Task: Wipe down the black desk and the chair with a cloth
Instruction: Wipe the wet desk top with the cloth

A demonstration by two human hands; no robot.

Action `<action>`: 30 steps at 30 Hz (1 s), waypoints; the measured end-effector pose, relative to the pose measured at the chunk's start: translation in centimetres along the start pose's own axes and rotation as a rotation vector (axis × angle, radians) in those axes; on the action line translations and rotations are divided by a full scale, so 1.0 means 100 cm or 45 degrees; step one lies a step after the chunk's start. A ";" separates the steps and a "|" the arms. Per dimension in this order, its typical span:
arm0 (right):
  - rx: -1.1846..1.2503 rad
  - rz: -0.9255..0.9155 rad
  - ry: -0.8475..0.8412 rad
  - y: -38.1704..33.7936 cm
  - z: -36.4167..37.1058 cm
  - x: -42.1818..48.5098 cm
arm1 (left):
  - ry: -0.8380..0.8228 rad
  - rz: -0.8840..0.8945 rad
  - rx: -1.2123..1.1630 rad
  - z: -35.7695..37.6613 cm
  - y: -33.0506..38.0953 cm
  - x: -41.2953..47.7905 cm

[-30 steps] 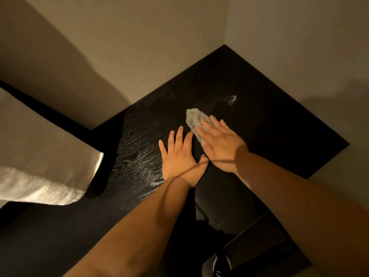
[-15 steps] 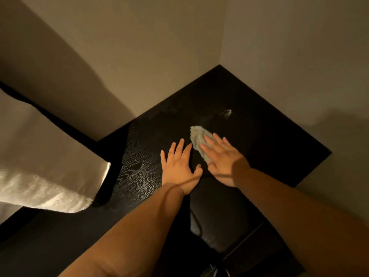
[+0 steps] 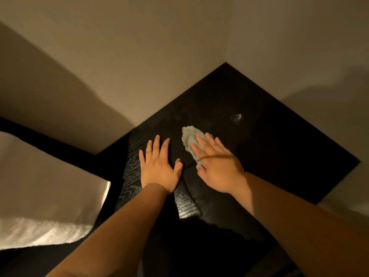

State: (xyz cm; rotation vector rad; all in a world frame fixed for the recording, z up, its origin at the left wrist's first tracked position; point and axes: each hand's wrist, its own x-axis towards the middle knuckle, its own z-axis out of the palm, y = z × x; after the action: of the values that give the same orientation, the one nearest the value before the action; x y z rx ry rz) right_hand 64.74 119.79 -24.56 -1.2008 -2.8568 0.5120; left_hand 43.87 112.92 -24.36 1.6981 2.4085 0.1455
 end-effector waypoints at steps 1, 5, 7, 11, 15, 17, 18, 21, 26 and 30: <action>0.002 -0.056 -0.046 0.006 -0.003 0.001 | -0.001 0.004 0.002 0.000 0.000 0.000; -0.146 0.151 -0.031 0.060 -0.025 0.040 | 0.021 0.014 0.002 0.003 -0.002 0.002; -0.118 0.404 -0.039 0.071 -0.031 0.054 | 0.025 0.024 0.013 0.003 -0.002 0.002; 0.000 0.340 0.095 0.020 -0.019 0.054 | -0.006 0.020 0.010 0.001 -0.002 0.003; 0.017 -0.010 -0.071 -0.019 -0.008 0.028 | -0.007 0.026 0.014 0.001 -0.003 0.003; -0.011 -0.069 -0.068 -0.003 -0.014 0.034 | -0.005 0.035 0.010 0.001 -0.003 0.002; -0.068 -0.049 -0.044 0.010 -0.016 0.042 | -0.003 0.039 0.005 0.002 -0.003 0.003; -0.160 0.261 -0.059 0.039 -0.031 0.077 | 0.015 0.020 -0.042 0.004 -0.004 0.004; -0.064 0.350 0.026 0.004 -0.021 0.084 | 0.029 0.012 -0.054 0.004 -0.003 0.004; 0.022 -0.008 -0.054 -0.027 -0.008 0.043 | -0.039 0.022 -0.067 -0.002 -0.002 0.003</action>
State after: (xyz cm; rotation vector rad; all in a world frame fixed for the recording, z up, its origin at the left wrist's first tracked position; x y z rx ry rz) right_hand 59.92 121.23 -23.50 -1.1918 -2.8838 0.5677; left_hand 43.58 113.20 -24.28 1.6860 2.3480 0.1819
